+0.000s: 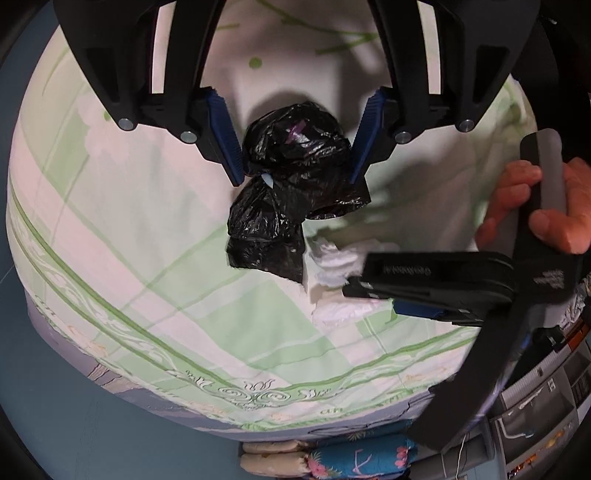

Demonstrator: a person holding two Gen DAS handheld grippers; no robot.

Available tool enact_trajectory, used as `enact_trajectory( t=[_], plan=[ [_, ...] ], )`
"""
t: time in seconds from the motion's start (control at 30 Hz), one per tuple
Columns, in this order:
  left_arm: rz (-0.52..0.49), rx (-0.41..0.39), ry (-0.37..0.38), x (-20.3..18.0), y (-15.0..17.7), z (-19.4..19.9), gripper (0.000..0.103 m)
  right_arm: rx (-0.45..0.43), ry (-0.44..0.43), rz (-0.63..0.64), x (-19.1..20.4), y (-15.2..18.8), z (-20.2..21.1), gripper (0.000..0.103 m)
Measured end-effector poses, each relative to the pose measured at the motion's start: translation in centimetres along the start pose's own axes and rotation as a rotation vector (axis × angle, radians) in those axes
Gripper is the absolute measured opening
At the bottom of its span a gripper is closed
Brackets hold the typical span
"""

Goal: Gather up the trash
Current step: 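Grasp the white tissue with the left tool while the right grasps the black bag, then lift the white tissue and black bag and carry them over the yellow bin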

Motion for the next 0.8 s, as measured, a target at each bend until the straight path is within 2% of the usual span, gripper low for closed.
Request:
enact_trajectory(
  t=[0.03, 0.1, 0.2, 0.33, 0.5, 0.8],
  plan=[
    [0.004, -0.001, 0.002, 0.2, 0.0, 0.0, 0.057, 0.005, -0.002, -0.002, -0.1, -0.1, -0.2, 0.051],
    [0.019, -0.004, 0.010, 0.6, 0.0, 0.1, 0.042, 0.012, 0.001, -0.005, -0.3, -0.4, -0.7, 0.046],
    [0.036, -0.016, 0.029, 0.9, 0.0, 0.7, 0.031, 0.012, 0.005, -0.025, -0.6, -0.8, -0.9, 0.039],
    [0.035, -0.041, 0.032, 1.1, 0.0, 1.7, 0.028, 0.007, 0.008, -0.046, -0.9, -1.0, -0.7, 0.031],
    [0.048, -0.077, 0.066, 1.2, 0.0, 3.6, 0.027, -0.026, 0.016, -0.080, -1.5, -1.0, 1.1, 0.029],
    [0.036, -0.184, 0.099, -0.3, 1.5, 10.3, 0.027, -0.163, 0.000, -0.134, -2.2, 0.0, 9.6, 0.029]
  ],
)
Point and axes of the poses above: each gripper's, at about its wrist camera, not at the fingertips, and z roughly against the way its jaws point, x to its left, y to its underside, the point moved 6 cm from there along -z, roughly the way its jaws point, and after that the axes turned 2 degrees about -x, right-handed, at the moved point
